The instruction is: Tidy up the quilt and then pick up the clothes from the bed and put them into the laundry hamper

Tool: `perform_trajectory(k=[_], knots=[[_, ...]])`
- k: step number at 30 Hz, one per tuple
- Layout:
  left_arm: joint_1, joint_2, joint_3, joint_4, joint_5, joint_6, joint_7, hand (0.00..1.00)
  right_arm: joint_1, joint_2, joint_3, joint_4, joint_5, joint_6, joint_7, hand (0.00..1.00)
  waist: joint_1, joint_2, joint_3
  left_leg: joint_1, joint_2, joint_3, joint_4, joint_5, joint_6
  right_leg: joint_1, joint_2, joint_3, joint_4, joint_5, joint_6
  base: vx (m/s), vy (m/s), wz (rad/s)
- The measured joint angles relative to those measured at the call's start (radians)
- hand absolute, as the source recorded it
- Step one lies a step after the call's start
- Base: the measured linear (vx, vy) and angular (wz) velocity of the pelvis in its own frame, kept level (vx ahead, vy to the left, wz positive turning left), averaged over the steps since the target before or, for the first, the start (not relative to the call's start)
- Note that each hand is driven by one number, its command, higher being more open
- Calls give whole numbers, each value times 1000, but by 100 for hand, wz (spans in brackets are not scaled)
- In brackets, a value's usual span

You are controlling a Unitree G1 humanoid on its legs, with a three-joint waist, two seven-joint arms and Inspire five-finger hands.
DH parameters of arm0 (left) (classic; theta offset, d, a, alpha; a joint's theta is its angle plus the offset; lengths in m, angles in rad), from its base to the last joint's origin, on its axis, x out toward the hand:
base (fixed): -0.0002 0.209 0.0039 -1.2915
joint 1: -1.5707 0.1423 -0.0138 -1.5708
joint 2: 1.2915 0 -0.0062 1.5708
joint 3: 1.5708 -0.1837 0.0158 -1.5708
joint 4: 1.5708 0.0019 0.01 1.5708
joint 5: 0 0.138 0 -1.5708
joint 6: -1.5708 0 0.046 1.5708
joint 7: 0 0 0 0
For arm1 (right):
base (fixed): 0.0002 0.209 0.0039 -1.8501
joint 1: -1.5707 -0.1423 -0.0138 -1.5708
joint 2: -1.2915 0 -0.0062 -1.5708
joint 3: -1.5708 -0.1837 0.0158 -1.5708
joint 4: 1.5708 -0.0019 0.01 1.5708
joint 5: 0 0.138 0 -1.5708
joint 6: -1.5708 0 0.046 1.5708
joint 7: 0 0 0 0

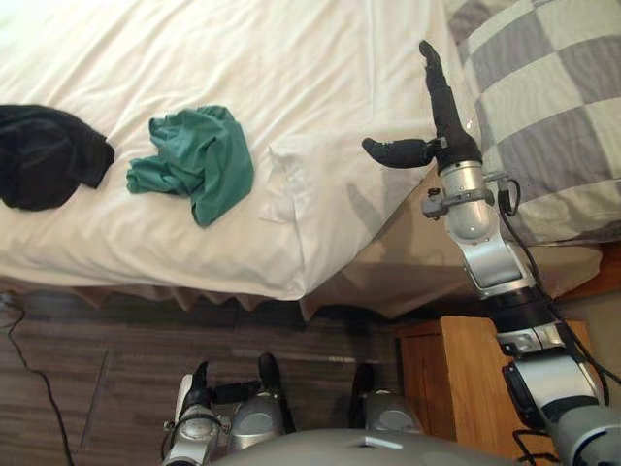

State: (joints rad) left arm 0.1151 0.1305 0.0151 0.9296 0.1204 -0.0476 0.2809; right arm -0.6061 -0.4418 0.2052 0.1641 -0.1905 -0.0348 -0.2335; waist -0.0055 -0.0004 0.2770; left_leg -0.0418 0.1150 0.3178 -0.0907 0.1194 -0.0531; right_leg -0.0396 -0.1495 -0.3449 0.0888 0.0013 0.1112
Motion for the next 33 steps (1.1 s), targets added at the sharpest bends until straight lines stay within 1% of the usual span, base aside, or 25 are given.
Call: perform_trajectory(k=[2, 3, 6, 7, 9, 10, 12, 13, 15, 16, 18, 21, 23, 26, 28, 30, 32, 33], knots=[[0, 0, -4, -8, -1, -13, 2, 100, -36, 57, 22, 51, 0, 0, 1, 100, 7, 2, 8, -15, -1, -8, 0, 6, 3, -13, -2, -7, 8, 1, -1, -5, 14, 9], [0, 1, -7, -9, -1, -17, 3, 100, -45, 68, 29, 64, 0, 0, 1, 100, 7, 3, 11, -17, -1, -10, 0, 7, 3, -15, -2, -8, 10, 1, -1, 19, 17, 8], [-7, 2, -12, -25, -2, -25, 7, 100, -73, 127, 73, 123, -1, 1, 4, 100, 31, 3, 25, -32, -2, -14, 0, 12, 5, -31, -5, -11, 17, 0, -1, 16, 9, 4], [-7, 2, -13, -28, -2, -26, 9, 100, -81, 139, 80, 139, -1, 1, 4, 100, 31, 3, 30, -35, -2, -18, 0, 13, 6, -31, -5, -16, 18, 0, -1, 22, 12, 16], [-9, 3, -15, -48, -8, -40, 18, 100, -118, 175, 99, 188, -1, 0, 4, 100, 34, 4, 54, -55, -1, -29, 1, 21, 7, -50, -7, -28, 33, -3, -6, -3, 13, 18], [-16, 4, -18, -49, -9, -41, 18, 100, -128, 177, 103, 200, -2, 1, 4, 100, 36, 4, 61, -61, -1, -33, 1, 24, 6, -55, -7, -31, 35, -3, -6, -13, 7, 15], [-42, 5, -24, -48, -10, -43, 20, 100, -153, 184, 107, 247, -3, 1, 4, 100, 56, 9, 90, -75, 0, -40, 1, 33, 8, -69, -9, -38, 47, -4, -8, -16, 6, 13], [-51, 6, -27, -48, -9, -49, 26, 100, -168, 197, 110, 285, -2, 1, 4, 0, 61, 8, 105, -79, 0, -43, 1, 36, 9, -73, -10, -39, 56, -6, -10, -17, 8, 8], [-54, 8, -27, -48, -8, -62, 42, 100, -188, 219, 110, 341, -2, 0, -4, 0, 60, 6, 114, -92, -1, -49, 1, 40, 10, -88, -13, -42, 67, -8, -13, -8, 5, 9], [-70, 8, -27, -42, -7, -59, 51, 100, -216, 222, 105, 407, -2, 0, -16, 0, 62, 6, 135, -95, -3, -56, 1, 44, 11, -90, -16, -48, 71, -8, -13, -12, 7, 11], [-78, 8, -27, -39, -7, -60, 57, 100, -235, 220, 73, 467, 1, -2, -21, 0, 61, 7, 144, -110, -5, -68, 1, 49, 11, -99, -19, -60, 76, -8, -14, -15, 12, 19], [-87, 8, -27, -37, -7, -61, 59, 100, -268, 210, -1, 535, 3, -23, -39, 0, 64, 7, 147, -125, -8, -76, 1, 56, 13, -114, -24, -64, 90, -9, -15, -2, 5, 11], [-92, 8, -28, -34, -7, -61, 59, 100, -301, 199, -30, 577, 17, -23, -39, 0, 64, 7, 149, -125, -8, -77, 1, 59, 16, -117, -26, -63, 96, -10, -15, 0, 0, 0], [-108, 10, -29, -16, -8, -59, 58, 100, -306, 184, -59, 600, 55, -21, -39, 0, 65, 7, 150, -125, -7, -79, 0, 56, 12, -118, -26, -64, 105, -16, -17, -10, -12, 3], [-111, 11, -30, -15, -7, -55, 57, 100, -300, 174, -60, 605, 60, -20, -39, 0, 63, 7, 150, -124, -7, -78, 0, 55, 10, -118, -26, -63, 107, -16, -18, 0, 0, 0], [-115, 9, -29, -17, -8, -36, 55, 100, -210, 172, -109, 517, 63, -20, -40, 0, 63, 5, 149, -118, -9, -69, 1, 54, 7, -116, -30, -56, 108, -25, -20, 44, -35, -5], [-116, 9, -27, -17, -7, -29, 52, 100, -130, 174, -125, 438, 87, -21, -41, 0, 61, 2, 148, -105, -15, -60, 1, 52, 5, -114, -39, -48, 122, -29, -13, 69, -29, -10], [-116, 9, -25, -17, -7, -17, 48, 100, -79, 178, -136, 394, 89, -21, -41, 0, 58, 1, 147, -91, -18, -52, 1, 52, 5, -107, -42, -40, 126, -31, -12, 70, -24, -14]])
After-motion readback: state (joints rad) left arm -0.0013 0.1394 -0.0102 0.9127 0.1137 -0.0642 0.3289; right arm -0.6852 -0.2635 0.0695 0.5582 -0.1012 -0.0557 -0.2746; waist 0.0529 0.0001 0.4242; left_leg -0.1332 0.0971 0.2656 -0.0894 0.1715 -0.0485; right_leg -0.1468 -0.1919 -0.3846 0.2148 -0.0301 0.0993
